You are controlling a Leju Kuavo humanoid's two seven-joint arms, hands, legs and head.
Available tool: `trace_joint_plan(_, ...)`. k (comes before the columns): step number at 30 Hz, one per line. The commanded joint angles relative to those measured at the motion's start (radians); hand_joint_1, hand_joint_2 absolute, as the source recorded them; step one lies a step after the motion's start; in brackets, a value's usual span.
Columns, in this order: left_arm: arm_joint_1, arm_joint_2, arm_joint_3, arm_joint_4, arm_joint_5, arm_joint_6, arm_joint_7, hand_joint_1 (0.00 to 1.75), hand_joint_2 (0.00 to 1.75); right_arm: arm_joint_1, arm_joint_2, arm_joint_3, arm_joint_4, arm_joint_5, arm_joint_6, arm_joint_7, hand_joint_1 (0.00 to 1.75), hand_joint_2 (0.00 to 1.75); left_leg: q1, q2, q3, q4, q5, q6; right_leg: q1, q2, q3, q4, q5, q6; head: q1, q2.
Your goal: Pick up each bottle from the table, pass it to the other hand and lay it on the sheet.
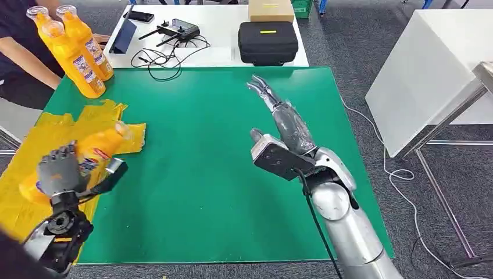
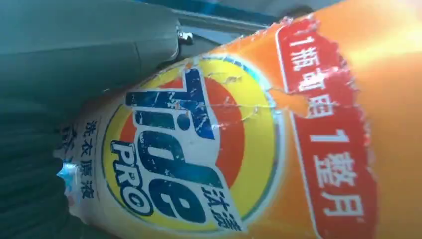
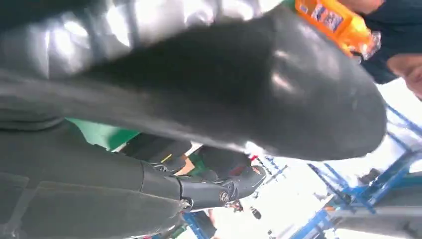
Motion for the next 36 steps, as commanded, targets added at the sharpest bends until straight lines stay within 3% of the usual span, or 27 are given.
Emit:
trace_joint_plan(1, -0.009, 0.034, -0.308, 0.216, 0.047, -0.002, 0.043, 1.75, 1.75, -0.119, 0.018, 0.055, 0.149, 0.018, 0.023, -0.025, 0.00, 0.00, 0.000, 0.008, 0.008, -0.001, -0.003, 0.000, 0.001, 0.005, 0.006, -0.001, -0.001, 0.000, 0.000, 0.000)
trace_joint_plan(4, -0.027, 0.019, -0.280, 0.283, 0.028, -0.002, 0.026, 1.75, 1.75, -0.137, 0.037, 0.058, 0.184, 0.031, 0.027, -0.045, 0.00, 0.00, 0.000, 0.001, 0.007, -0.001, -0.002, 0.000, 0.001, 0.000, 0.006, -0.001, -0.002, 0.000, 0.001, 0.000)
trace_joint_plan(13, -0.019, 0.024, -0.264, 0.309, 0.030, -0.024, 0.022, 1.75, 1.75, -0.156, 0.042, 0.062, 0.207, 0.038, 0.035, -0.052, 0.00, 0.00, 0.000, 0.000, 0.009, -0.002, -0.001, 0.000, 0.000, -0.001, 0.008, 0.000, 0.000, 0.000, 0.000, 0.000)
trace_joint_plan(14, -0.030, 0.021, -0.254, 0.322, 0.030, -0.079, 0.043, 1.75, 1.75, -0.159, 0.044, 0.059, 0.218, 0.038, 0.037, -0.055, 0.00, 0.00, 0.000, 0.001, 0.010, -0.002, -0.001, 0.000, 0.000, 0.000, 0.009, -0.001, 0.000, 0.000, 0.000, 0.000)
trace_joint_plan(15, -0.039, 0.019, -0.240, 0.319, 0.025, -0.160, 0.080, 0.51, 1.75, -0.167, 0.047, 0.058, 0.230, 0.040, 0.044, -0.060, 0.00, 0.00, 0.000, 0.000, 0.009, -0.002, -0.001, 0.000, 0.000, 0.000, 0.008, 0.000, 0.000, 0.000, 0.000, 0.000)
trace_joint_plan(16, -0.045, 0.014, -0.207, 0.320, 0.054, -0.183, 0.059, 0.00, 1.75, -0.168, 0.046, 0.054, 0.235, 0.040, 0.042, -0.061, 0.00, 0.00, 0.000, 0.001, 0.011, -0.002, -0.001, 0.000, 0.000, 0.000, 0.010, 0.000, 0.000, 0.000, 0.000, 0.000)
trace_joint_plan(18, -0.058, 0.009, -0.188, 0.313, 0.052, -0.246, 0.056, 0.00, 1.75, -0.166, 0.043, 0.049, 0.243, 0.043, 0.045, -0.066, 0.00, 0.00, 0.000, 0.000, 0.012, -0.002, -0.001, -0.001, 0.001, -0.001, 0.011, 0.000, 0.000, 0.000, 0.000, 0.000)
trace_joint_plan(19, -0.062, 0.006, -0.177, 0.313, 0.061, -0.259, 0.046, 0.00, 0.00, -0.163, 0.041, 0.047, 0.243, 0.043, 0.045, -0.067, 0.00, 0.00, 0.000, -0.001, 0.013, -0.003, -0.001, -0.001, 0.001, -0.002, 0.012, 0.000, 0.000, 0.000, 0.000, 0.000)
trace_joint_plan(31, -0.072, 0.008, -0.086, 0.246, 0.018, -0.110, -0.074, 0.00, 0.00, -0.152, 0.014, 0.038, 0.291, 0.035, 0.041, -0.090, 0.00, 0.00, 0.000, -0.003, 0.016, -0.003, 0.002, -0.004, 0.000, -0.004, 0.015, 0.000, 0.000, 0.000, 0.000, 0.000)
trace_joint_plan(32, -0.060, -0.001, -0.046, 0.229, 0.026, -0.021, -0.122, 0.00, 0.00, -0.152, 0.022, 0.038, 0.295, 0.036, 0.032, -0.090, 0.00, 0.00, 0.000, -0.003, 0.016, -0.003, 0.002, -0.003, 0.001, -0.004, 0.015, 0.000, 0.000, 0.000, 0.000, 0.000)
trace_joint_plan(36, 0.049, -0.021, 0.125, -0.091, 0.028, -0.002, -0.263, 0.00, 0.00, -0.195, 0.054, 0.029, 0.343, 0.035, 0.023, -0.083, 0.00, 0.00, 0.000, -0.002, 0.016, -0.003, 0.002, -0.003, 0.000, -0.004, 0.015, 0.001, -0.001, 0.000, 0.000, 0.000)
